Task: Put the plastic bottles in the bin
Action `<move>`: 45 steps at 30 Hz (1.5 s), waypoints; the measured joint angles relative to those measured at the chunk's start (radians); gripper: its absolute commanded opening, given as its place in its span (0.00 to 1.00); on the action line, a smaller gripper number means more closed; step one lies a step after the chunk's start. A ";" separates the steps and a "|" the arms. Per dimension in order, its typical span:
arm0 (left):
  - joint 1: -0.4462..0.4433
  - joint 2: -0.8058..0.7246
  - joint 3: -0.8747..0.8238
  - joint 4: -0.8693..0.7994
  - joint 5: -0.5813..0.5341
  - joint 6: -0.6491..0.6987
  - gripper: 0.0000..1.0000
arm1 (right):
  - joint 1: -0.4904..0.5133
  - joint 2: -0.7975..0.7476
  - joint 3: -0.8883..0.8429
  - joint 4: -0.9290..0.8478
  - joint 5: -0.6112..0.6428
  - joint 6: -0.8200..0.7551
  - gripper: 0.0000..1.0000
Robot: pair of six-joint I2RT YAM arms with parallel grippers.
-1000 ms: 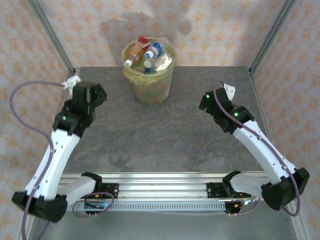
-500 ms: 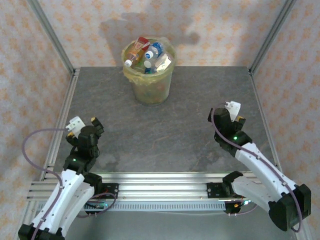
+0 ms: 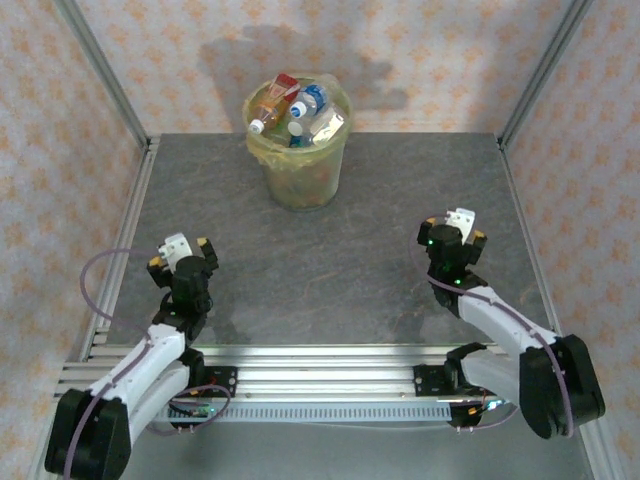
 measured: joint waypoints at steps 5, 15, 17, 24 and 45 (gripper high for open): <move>0.040 0.160 0.000 0.144 0.043 0.039 1.00 | -0.044 0.066 -0.016 0.128 -0.069 -0.021 0.99; 0.065 0.384 0.026 0.369 0.164 0.083 1.00 | -0.066 0.200 -0.006 0.249 -0.190 -0.134 0.99; 0.065 0.431 0.045 0.410 0.191 0.091 1.00 | -0.082 0.212 -0.006 0.271 -0.216 -0.150 0.99; 0.065 0.585 0.094 0.500 0.265 0.116 1.00 | -0.144 0.249 -0.016 0.354 -0.299 -0.163 0.99; 0.103 0.673 0.231 0.419 0.348 0.133 1.00 | -0.283 0.444 -0.024 0.471 -0.434 -0.077 0.99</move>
